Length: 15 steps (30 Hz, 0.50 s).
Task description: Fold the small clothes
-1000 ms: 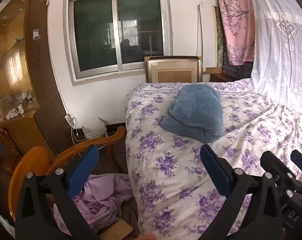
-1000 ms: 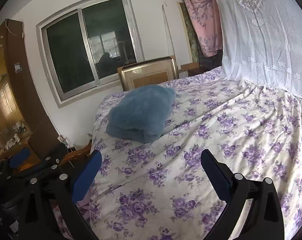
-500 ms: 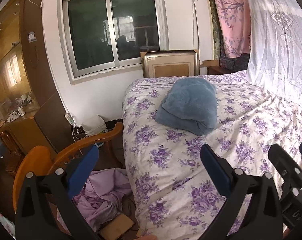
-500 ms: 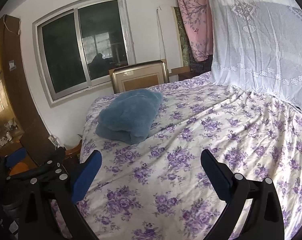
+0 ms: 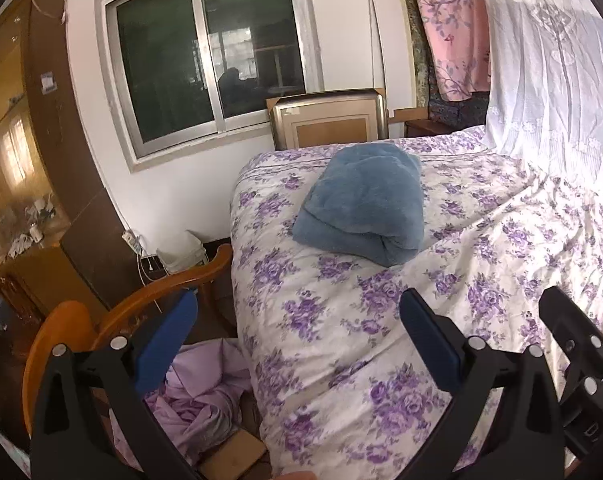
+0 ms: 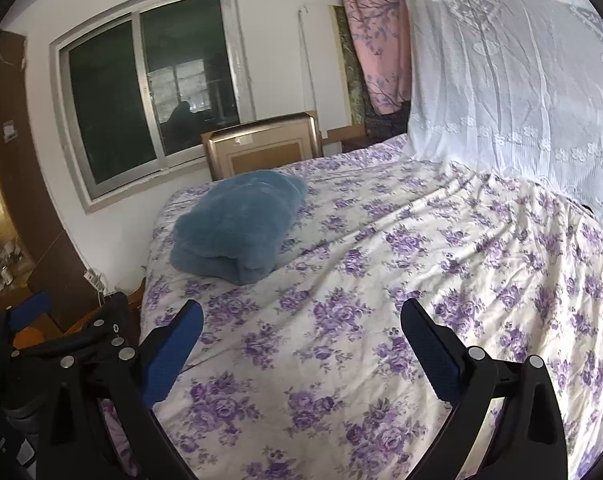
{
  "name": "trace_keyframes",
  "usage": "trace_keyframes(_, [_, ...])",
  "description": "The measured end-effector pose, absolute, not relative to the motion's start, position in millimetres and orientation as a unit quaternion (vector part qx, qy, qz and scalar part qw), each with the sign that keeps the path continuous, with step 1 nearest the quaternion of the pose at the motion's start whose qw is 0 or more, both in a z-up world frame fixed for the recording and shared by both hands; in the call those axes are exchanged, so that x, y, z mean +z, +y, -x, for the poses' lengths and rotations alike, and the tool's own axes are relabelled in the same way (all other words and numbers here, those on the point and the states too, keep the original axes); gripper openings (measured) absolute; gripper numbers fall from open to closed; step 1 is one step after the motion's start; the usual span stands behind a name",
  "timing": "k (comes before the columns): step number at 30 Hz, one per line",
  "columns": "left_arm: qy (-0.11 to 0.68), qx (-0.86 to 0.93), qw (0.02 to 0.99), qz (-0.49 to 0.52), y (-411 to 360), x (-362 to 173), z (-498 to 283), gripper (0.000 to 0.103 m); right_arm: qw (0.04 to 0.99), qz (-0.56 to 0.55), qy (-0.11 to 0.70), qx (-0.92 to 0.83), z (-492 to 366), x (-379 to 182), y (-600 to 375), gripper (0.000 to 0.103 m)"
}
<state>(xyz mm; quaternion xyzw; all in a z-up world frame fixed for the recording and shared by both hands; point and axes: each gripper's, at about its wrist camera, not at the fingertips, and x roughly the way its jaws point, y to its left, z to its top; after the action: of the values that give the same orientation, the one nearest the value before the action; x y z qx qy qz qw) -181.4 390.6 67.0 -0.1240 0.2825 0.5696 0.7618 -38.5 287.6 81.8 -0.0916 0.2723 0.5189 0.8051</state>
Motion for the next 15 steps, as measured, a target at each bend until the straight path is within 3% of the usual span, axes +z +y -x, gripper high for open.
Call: trace_keyframes(15, [0.256, 0.576, 0.76, 0.161, 483.1, 73.9, 181.1, 0.099, 0.796, 0.117, 0.266, 0.531, 38.0, 101.2, 385.9, 0.1])
